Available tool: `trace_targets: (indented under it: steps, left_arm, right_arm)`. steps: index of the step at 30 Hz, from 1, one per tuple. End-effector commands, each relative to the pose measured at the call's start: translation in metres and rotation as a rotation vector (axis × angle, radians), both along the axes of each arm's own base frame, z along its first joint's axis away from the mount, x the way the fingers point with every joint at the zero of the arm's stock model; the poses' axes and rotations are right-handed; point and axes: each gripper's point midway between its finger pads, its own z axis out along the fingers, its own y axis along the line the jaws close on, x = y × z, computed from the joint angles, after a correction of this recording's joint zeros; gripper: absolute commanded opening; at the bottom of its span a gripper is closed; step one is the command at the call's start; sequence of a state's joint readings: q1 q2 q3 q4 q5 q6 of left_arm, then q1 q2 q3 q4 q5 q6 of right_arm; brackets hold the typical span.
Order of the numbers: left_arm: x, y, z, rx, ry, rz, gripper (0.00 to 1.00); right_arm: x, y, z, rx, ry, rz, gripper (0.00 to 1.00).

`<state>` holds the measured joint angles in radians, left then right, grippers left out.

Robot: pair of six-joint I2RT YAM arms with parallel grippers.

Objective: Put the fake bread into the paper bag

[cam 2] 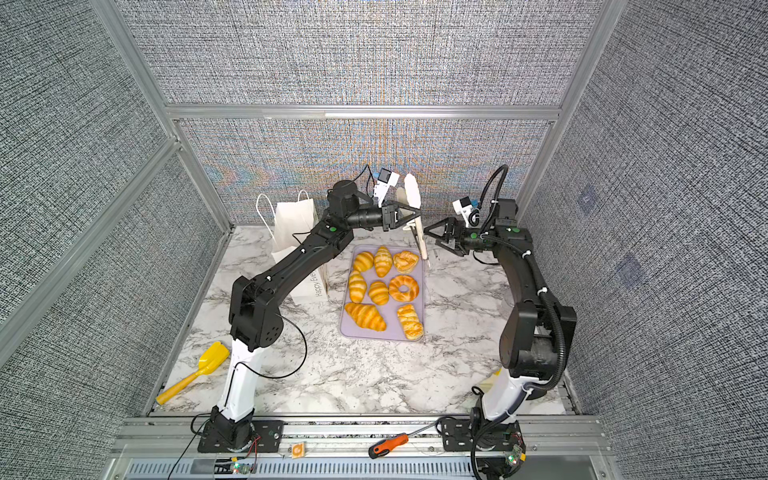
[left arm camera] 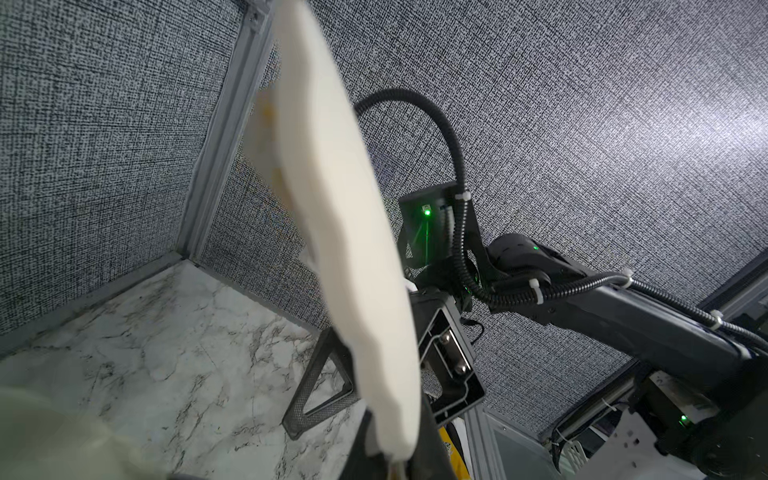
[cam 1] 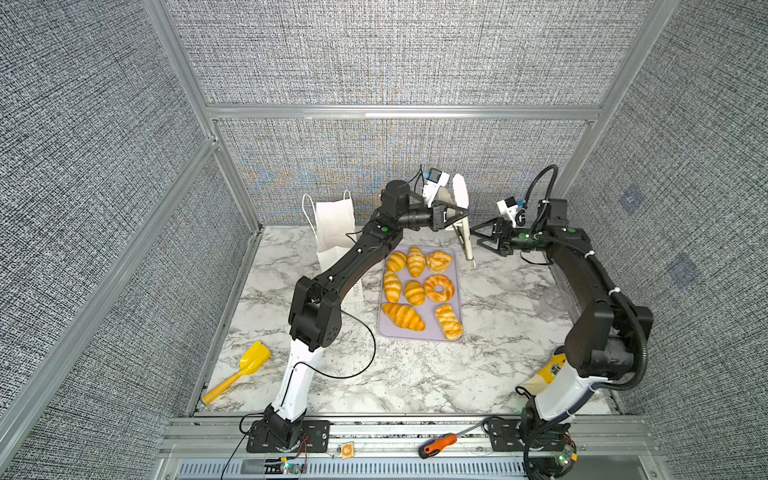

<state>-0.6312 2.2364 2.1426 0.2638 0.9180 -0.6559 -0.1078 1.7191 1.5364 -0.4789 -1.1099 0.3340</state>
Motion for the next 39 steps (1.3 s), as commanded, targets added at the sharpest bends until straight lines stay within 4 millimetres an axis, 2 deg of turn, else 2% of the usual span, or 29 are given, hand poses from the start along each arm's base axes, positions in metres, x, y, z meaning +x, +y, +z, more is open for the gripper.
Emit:
trace_targets:
  steps: [1, 15, 20, 27, 39]
  left_arm:
    - [-0.002, 0.002, 0.021, -0.056, -0.07, 0.002, 0.02]
    - [-0.005, 0.0, 0.036, -0.106, -0.091, -0.016, 0.02]
    - [-0.011, -0.004, 0.038, -0.107, -0.097, -0.024, 0.02]
    - [-0.016, -0.008, 0.039, -0.097, -0.105, -0.024, 0.02]
    - [-0.033, -0.016, 0.049, -0.124, -0.133, -0.069, 0.02]
  right_arm:
    - [0.007, -0.003, 0.033, 0.096, -0.115, -0.015, 0.99]
    - [-0.018, 0.004, 0.084, 0.411, -0.197, 0.035, 1.0]
    - [-0.02, 0.019, 0.079, 0.417, -0.177, 0.074, 1.0]
    - [-0.021, 0.033, 0.059, 0.319, -0.144, 0.068, 1.0]
    - [-0.027, 0.047, 0.066, 0.286, -0.169, 0.102, 0.96]
